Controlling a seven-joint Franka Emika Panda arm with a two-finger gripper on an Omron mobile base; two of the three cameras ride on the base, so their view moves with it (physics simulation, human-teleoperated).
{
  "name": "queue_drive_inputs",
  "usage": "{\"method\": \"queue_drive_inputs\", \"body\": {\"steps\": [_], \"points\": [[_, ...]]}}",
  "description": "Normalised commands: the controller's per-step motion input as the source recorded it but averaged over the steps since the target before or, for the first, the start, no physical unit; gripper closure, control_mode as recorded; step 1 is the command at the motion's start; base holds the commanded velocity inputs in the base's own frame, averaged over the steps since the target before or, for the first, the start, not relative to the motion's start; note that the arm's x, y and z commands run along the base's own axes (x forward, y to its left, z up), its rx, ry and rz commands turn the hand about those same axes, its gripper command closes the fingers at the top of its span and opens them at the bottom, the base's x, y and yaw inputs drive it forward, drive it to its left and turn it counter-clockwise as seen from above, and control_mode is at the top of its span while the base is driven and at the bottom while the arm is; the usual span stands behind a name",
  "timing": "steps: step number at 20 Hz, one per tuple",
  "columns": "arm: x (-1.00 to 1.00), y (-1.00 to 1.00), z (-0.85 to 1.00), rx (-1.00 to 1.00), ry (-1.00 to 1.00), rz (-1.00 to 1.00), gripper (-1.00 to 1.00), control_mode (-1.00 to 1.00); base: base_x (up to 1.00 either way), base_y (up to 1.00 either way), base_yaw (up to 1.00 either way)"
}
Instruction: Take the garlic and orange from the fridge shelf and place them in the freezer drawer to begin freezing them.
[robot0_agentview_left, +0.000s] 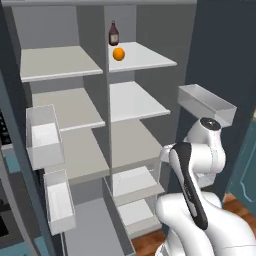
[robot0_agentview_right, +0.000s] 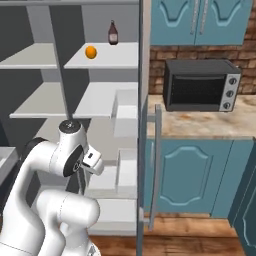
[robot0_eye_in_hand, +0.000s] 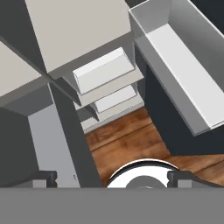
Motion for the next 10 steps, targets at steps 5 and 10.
{"method": "queue_drive_inputs", "body": {"steps": [5, 10], "points": [[0.0, 0.0, 0.0, 0.0, 0.0, 0.0, -1.0, 1.0, 0.38, 0.0, 0.12], [0.0, 0.0, 0.0, 0.0, 0.0, 0.0, -1.0, 1.0, 0.54, 0.01, 0.1]]}}
